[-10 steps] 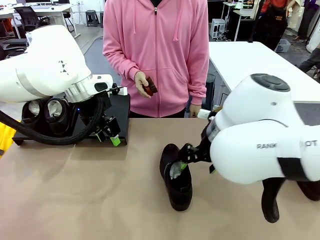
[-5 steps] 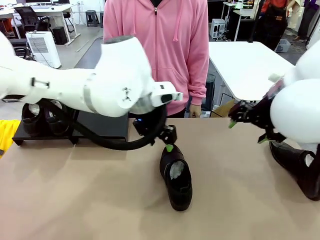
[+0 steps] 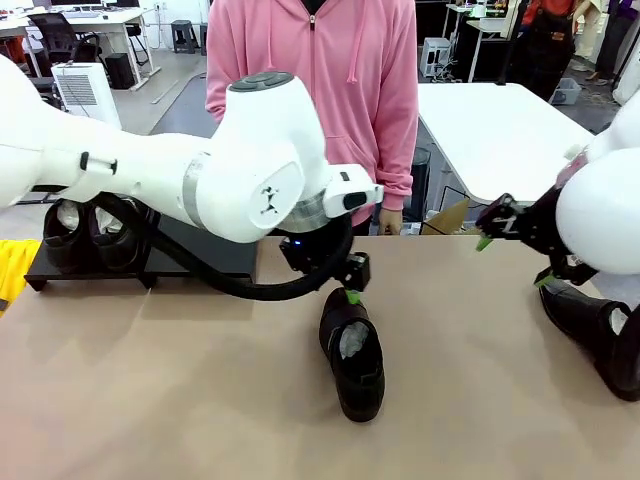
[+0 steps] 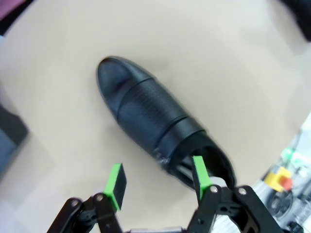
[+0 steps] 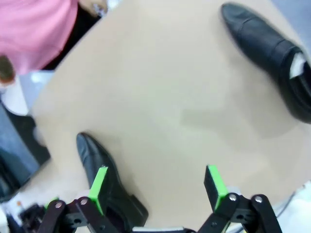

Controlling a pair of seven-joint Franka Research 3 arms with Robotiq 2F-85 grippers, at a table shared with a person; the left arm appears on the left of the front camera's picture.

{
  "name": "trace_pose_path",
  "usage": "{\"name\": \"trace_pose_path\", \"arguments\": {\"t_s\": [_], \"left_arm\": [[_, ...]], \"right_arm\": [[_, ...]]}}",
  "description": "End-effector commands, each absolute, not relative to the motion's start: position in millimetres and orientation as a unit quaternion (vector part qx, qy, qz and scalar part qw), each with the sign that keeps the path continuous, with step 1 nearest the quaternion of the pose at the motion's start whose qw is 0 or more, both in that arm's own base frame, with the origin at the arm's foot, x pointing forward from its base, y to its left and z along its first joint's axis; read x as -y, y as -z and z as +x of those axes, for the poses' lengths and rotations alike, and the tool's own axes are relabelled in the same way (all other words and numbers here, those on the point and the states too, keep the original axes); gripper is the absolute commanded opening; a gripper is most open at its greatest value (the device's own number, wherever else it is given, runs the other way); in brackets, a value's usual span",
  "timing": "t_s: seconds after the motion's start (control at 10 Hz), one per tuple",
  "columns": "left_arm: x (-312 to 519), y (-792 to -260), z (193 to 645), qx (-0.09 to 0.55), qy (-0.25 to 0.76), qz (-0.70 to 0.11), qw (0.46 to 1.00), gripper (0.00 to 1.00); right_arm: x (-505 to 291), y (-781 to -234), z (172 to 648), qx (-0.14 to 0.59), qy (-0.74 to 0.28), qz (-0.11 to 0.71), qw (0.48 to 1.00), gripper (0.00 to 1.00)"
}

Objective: Organize the shoes by placing them on the stand.
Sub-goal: Place the Shoe from the middle of the table onto the Shoes Stand.

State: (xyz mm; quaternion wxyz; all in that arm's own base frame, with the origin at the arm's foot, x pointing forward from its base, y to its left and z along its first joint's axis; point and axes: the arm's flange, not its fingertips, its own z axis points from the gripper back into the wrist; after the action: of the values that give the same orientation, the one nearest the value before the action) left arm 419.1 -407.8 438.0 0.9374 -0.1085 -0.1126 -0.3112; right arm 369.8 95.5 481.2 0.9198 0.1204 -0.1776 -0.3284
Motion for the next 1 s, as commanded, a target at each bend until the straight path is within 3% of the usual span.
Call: {"name": "trace_pose_path", "arguments": {"t_s": [0.0, 0.3, 0.9], "left_arm": [[449, -442, 390, 0.119, 0.240, -0.117, 0.956, 0.71], [475, -443, 366, 0.093, 0.133, -0.124, 0.979, 0.71], [500, -387, 405, 0.034, 0.048, -0.103, 0.993, 0.71]], "right_arm": [[-68, -498, 378, 0.181, 0.400, 0.109, 0.892, 1.00], [-55, -490, 377, 0.178, 0.384, 0.114, 0.899, 1.00], [-55, -490, 377, 0.178, 0.384, 0.114, 0.899, 1.00]]}}
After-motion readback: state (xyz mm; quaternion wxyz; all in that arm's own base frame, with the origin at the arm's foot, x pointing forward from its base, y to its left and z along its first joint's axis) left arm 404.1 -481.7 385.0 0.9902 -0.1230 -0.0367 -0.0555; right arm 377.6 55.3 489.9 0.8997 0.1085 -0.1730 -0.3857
